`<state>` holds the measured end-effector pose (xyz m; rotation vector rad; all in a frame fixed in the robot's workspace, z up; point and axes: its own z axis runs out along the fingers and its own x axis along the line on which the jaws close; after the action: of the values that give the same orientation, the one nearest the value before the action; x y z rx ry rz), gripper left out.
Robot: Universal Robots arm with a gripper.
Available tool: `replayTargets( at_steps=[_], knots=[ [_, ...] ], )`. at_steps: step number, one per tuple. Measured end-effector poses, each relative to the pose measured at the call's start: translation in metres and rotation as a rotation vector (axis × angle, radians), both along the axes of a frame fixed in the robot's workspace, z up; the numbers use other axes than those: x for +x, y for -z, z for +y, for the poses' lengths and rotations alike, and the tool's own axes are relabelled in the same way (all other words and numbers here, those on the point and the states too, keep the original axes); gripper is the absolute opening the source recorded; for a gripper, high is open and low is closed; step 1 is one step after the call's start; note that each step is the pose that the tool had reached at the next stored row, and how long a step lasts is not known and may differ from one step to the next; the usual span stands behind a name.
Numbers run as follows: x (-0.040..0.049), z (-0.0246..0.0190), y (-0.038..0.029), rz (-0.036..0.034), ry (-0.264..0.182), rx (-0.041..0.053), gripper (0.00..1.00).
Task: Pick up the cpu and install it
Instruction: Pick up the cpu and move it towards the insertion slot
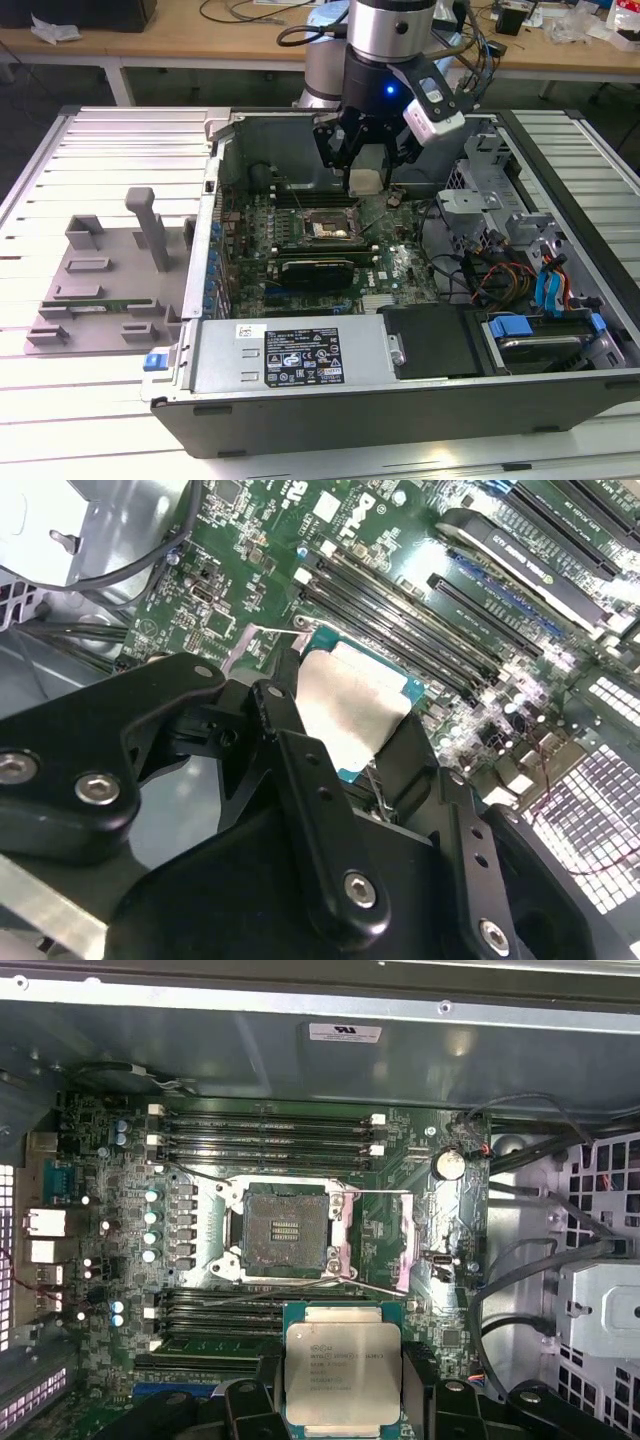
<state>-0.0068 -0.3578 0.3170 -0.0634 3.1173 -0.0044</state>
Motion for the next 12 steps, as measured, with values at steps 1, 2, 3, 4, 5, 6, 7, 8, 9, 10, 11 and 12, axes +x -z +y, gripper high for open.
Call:
replayTargets(
  at_steps=[1, 2, 3, 4, 5, 6, 7, 8, 9, 10, 11, 12],
  knots=[
    [0.0001, 0.0003, 0.0014, 0.0, 0.0, 0.0, 0.55],
    [0.0001, 0.0005, 0.0024, 0.0, 0.0, -0.0001, 0.55],
    [0.0, 0.001, 0.0034, 0.0, 0.0, -0.0002, 0.55],
    [0.0001, 0.0029, 0.005, 0.0, 0.0, 0.0, 0.55],
    [0.0001, 0.0046, 0.0064, 0.0, -0.001, -0.0001, 0.55],
    [0.0001, 0.0061, 0.0076, 0.0, -0.001, -0.0001, 0.55],
    [0.0, 0.0075, 0.0085, 0.0, -0.002, 0.0, 0.55],
    [0.0, 0.009, 0.0095, -0.0001, -0.002, 0.0, 0.55],
    [-0.0001, 0.0105, 0.0105, 0.0, -0.003, 0.0, 0.55],
    [-0.0001, 0.0112, 0.011, 0.0, -0.003, 0.0, 0.55],
    [-0.0001, 0.0122, 0.012, 0.0, -0.003, 0.0, 0.55],
    [-0.0001, 0.0125, 0.0126, -0.0001, -0.004, 0.0001, 0.55]
  ],
)
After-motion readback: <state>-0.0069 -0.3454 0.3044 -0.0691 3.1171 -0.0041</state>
